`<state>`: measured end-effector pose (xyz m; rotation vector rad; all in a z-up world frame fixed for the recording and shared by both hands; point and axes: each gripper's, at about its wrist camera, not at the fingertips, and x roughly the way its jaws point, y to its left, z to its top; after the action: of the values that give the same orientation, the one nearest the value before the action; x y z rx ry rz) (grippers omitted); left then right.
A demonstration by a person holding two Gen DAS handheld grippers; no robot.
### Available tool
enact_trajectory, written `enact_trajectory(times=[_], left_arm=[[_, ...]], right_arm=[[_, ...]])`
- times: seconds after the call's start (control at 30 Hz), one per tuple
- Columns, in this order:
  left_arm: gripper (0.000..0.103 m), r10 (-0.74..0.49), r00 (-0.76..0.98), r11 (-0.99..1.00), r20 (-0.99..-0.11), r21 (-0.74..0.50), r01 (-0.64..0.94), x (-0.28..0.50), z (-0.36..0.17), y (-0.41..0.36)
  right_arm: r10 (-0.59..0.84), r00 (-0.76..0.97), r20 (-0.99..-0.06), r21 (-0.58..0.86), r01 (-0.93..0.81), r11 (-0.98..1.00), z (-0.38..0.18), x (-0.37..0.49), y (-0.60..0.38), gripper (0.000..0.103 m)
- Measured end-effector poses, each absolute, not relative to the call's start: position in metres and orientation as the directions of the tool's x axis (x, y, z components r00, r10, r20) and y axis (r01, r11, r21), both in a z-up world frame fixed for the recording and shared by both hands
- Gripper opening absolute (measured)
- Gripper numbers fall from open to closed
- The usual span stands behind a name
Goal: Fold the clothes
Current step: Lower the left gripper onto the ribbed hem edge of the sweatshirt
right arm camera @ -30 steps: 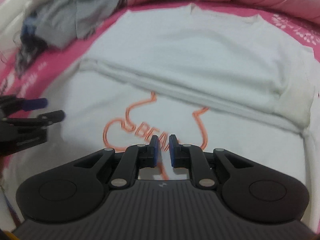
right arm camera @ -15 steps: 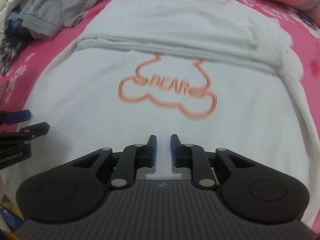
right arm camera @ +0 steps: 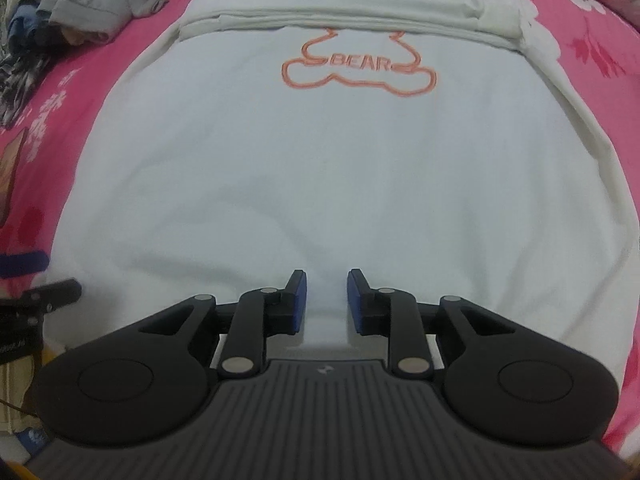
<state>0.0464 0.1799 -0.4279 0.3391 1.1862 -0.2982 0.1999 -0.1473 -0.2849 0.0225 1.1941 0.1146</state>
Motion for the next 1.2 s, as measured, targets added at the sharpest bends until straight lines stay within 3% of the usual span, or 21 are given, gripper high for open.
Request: enact_trajectory(times=[0.3,0.87,1.2], left_arm=[[0.051,-0.032,0.325,0.929,-0.945,0.091,0.358,0.036,-0.424,0.194],[0.049,0.017,0.056,0.983,-0.998,0.027,0.184,0.083,-0.443,0.188],[0.051,0.056,0.008,0.982,-0.998,0.056,0.182,0.088,-0.447,0.176]], right_arm=[[0.134,0.342,-0.930,0.115,-0.076,0.990,-0.284,0.186,-0.153,0.022],[0.216,0.363,-0.906,0.221,-0.030,0.975,-0.269,0.171,-0.152,0.022],[0.257,0.341,-0.904,0.275,0.002,0.962,-0.272,0.157,-0.150,0.022]])
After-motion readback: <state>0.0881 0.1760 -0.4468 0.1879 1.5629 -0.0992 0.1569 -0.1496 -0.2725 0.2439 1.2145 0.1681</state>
